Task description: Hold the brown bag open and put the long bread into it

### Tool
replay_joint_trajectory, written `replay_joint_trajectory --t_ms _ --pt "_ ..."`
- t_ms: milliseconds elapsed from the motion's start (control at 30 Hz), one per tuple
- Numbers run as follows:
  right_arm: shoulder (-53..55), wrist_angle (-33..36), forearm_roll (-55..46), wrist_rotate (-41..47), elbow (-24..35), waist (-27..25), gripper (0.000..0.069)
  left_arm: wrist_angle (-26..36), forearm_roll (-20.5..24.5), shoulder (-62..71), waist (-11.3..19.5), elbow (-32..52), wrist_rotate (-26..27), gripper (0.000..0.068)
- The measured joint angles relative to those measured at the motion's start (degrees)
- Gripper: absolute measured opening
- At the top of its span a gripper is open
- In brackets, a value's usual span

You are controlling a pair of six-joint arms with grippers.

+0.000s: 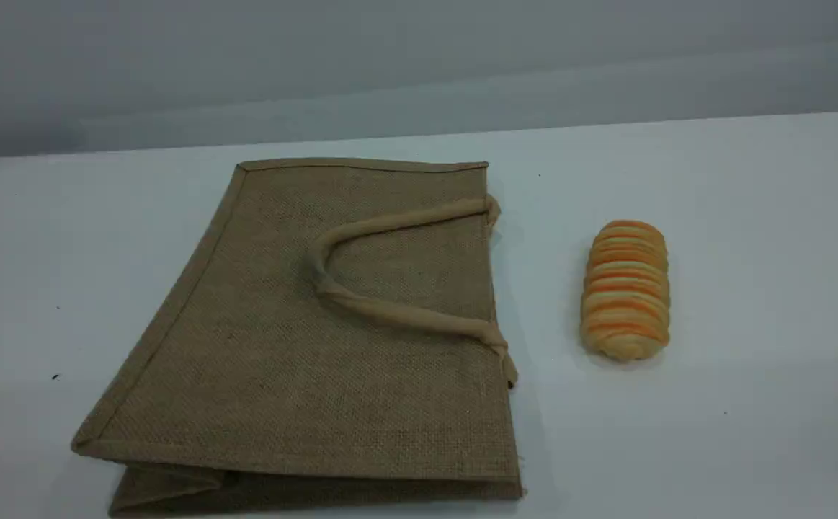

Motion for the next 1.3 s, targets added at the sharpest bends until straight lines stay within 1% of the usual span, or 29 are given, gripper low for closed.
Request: replay_joint_trajectory --t_ms 400,533,667,767,867,967,1067,1133,1233,1300 --pt "0.0 0.0 0.2 0.0 -0.1 0.0 0.0458 -0.3 -0.2 0.6 0.0 -0.5 0.0 0.0498" --pt "0.8 -2.4 2.9 0.0 -2.1 0.0 0.0458 -1.4 -2.8 6.0 0.0 -3.9 0.0 0.0498" --pt "7.6 -6.6 6.1 -1.8 -4.6 0.0 0.0458 -4.0 -5.2 15.3 0.0 -9.2 0.1 0.0498" --pt "14.3 -10.5 8.9 -4.3 -5.2 0.0 0.0458 -7.8 -6.2 23.4 0.0 -12.2 2.0 0.0498" --pt "22.0 -15.5 12.9 -7.2 -5.2 0.0 0.0458 -12.9 -6.2 31.6 0.0 -12.6 4.0 0.0498" --pt "29.2 -20.4 17.2 -10.9 -5.2 0.0 0.0458 -18.0 -6.1 40.0 0.0 -12.9 4.3 0.0498" --pt "35.8 -23.3 21.4 -14.2 -5.2 0.0 0.0458 -21.8 -6.7 48.9 0.0 -12.9 4.3 0.0498" --pt "39.4 -24.5 23.6 -16.3 -5.2 0.0 0.0458 -24.5 -8.6 54.3 0.0 -12.9 5.0 0.0498" --pt "44.0 -24.9 26.3 -18.7 -5.2 0.0 0.0458 -28.3 -12.7 62.1 0.0 -12.9 8.1 0.0498" --pt "45.9 -26.0 27.4 -19.1 -5.2 0.0 0.0458 -30.1 -16.3 67.2 0.0 -13.2 10.9 0.0498"
